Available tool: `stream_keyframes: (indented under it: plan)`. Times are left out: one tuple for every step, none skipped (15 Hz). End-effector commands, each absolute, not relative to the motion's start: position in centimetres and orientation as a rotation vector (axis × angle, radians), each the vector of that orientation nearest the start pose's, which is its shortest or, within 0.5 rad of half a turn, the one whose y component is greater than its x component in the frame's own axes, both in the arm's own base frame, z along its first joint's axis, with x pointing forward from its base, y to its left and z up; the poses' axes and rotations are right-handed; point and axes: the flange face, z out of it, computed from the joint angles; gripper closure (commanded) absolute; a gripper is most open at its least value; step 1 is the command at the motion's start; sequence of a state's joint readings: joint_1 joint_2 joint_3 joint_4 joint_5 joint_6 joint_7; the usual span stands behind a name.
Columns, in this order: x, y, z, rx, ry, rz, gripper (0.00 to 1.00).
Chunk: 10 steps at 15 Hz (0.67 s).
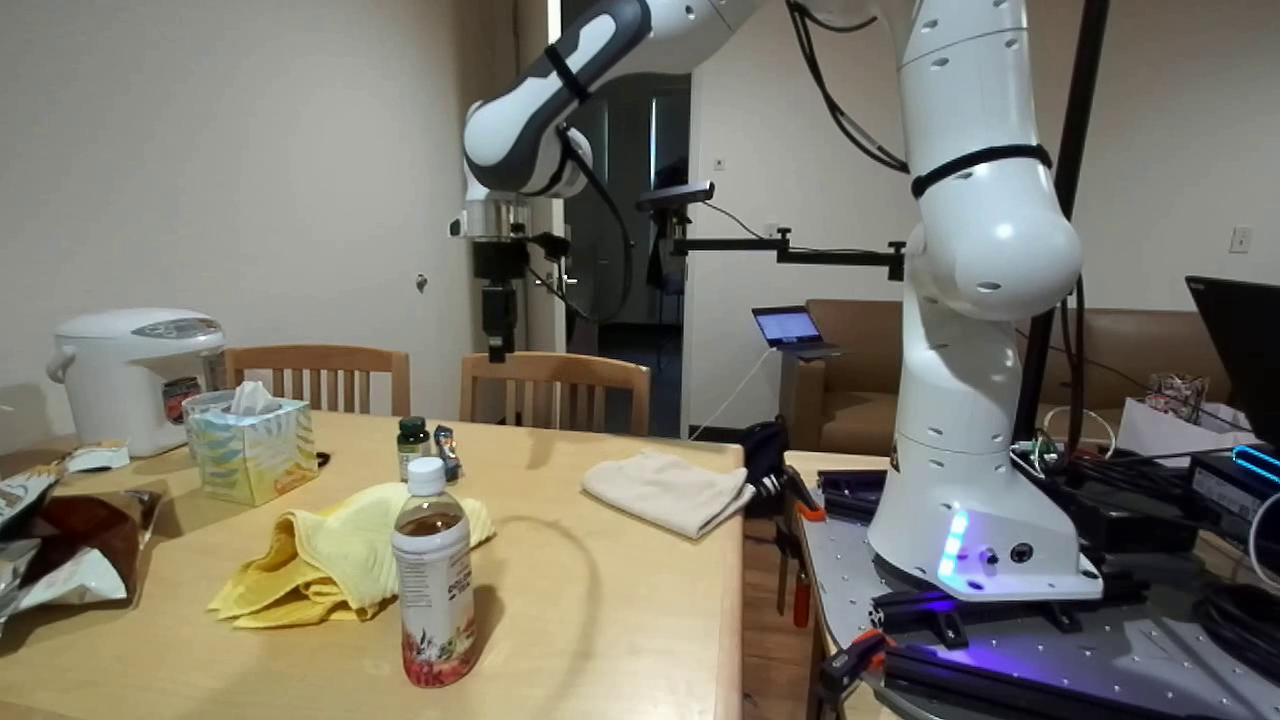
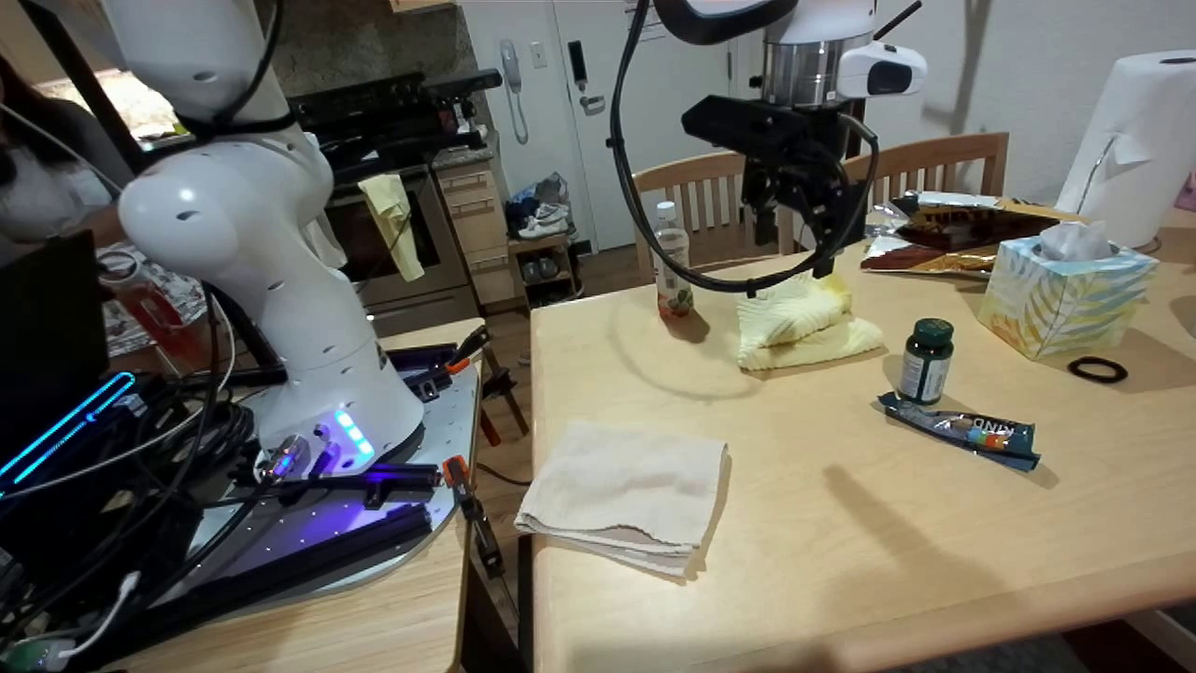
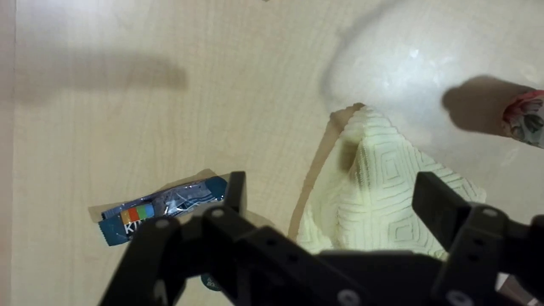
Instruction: Move the smaller bottle to the left and shift the bigger bottle to the right near the smaller one
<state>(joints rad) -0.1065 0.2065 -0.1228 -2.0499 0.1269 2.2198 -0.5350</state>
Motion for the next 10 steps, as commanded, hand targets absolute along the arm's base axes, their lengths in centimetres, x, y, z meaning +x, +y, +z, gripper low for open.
stream_keyframes:
  plan:
    - [56.7,-12.7,34.1,-3.039,-0.328,0.015,0.0]
    - [56.8,-12.7,34.4,-3.038,-0.326,0.013,0.0]
    - [56.8,-12.6,34.3,-3.038,-0.328,0.014,0.0]
    - [56.8,-12.6,34.2,-3.037,-0.328,0.016,0.0]
    - [56.5,-12.6,34.0,-3.071,-0.321,0.005,0.0]
    - [56.7,-12.5,33.8,-3.059,-0.364,-0.017,0.0]
    - [57.3,-12.5,33.8,-3.054,-0.359,-0.027,0.0]
    - [58.0,-12.4,33.8,-3.047,-0.352,-0.034,0.0]
    - [58.5,-12.3,33.7,-3.036,-0.364,-0.03,0.0]
    - [59.0,-12.1,33.6,-3.038,-0.36,-0.025,0.0]
